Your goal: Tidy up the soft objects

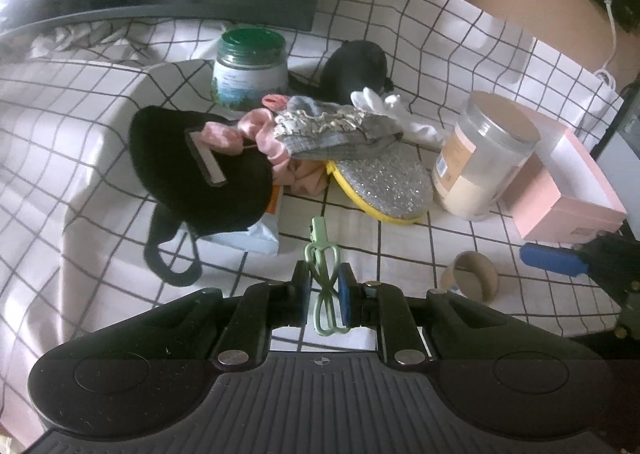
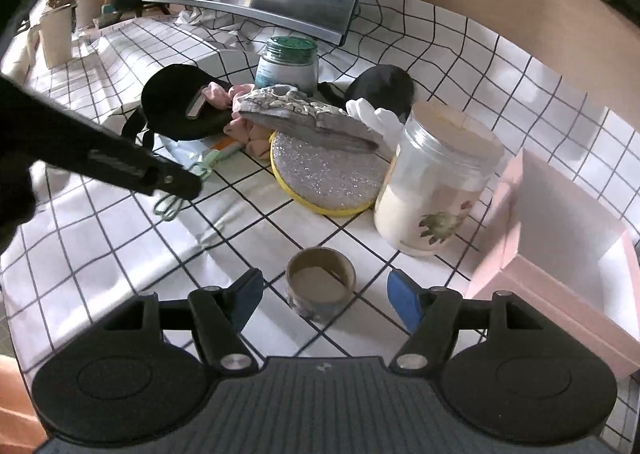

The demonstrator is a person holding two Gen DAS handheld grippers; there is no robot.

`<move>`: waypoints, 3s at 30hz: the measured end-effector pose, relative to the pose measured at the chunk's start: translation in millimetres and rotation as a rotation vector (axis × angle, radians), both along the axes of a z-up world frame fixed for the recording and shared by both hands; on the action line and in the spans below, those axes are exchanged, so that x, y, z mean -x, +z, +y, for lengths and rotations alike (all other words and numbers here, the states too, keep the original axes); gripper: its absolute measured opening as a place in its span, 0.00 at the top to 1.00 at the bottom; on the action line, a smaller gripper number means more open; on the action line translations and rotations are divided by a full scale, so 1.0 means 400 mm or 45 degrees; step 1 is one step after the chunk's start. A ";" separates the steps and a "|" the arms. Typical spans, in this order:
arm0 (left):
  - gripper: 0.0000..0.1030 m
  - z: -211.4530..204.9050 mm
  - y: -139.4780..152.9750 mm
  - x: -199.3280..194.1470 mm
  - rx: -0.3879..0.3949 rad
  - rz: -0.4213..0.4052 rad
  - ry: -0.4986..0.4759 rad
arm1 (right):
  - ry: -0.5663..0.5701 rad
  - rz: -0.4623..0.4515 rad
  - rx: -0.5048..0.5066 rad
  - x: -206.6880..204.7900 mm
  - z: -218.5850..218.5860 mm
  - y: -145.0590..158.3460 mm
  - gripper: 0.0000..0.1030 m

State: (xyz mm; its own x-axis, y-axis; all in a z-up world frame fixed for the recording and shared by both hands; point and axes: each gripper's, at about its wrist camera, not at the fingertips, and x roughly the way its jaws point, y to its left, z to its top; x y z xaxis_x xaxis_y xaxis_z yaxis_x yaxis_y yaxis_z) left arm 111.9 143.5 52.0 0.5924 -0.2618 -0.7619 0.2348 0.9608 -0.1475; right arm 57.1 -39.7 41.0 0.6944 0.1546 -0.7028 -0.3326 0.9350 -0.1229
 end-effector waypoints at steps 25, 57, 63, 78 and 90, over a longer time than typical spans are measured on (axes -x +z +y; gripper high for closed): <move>0.83 0.047 0.065 0.021 0.051 -0.076 -0.059 | -0.022 0.039 -0.084 -0.063 0.042 0.034 0.58; 0.81 -0.633 0.220 -0.309 0.298 -0.037 -0.767 | -0.612 -0.282 0.018 -0.163 -0.439 0.236 0.49; 0.82 -0.691 0.147 -0.288 0.039 -0.026 -0.695 | -0.678 -0.231 -0.008 -0.112 -0.468 0.178 0.35; 0.82 -0.313 0.163 -0.214 0.211 -0.004 -0.462 | -0.439 -0.099 -0.052 -0.005 -0.339 0.139 0.35; 0.82 0.141 0.123 -0.145 0.151 -0.021 0.103 | -0.034 -0.050 -0.029 -0.078 0.011 0.125 0.34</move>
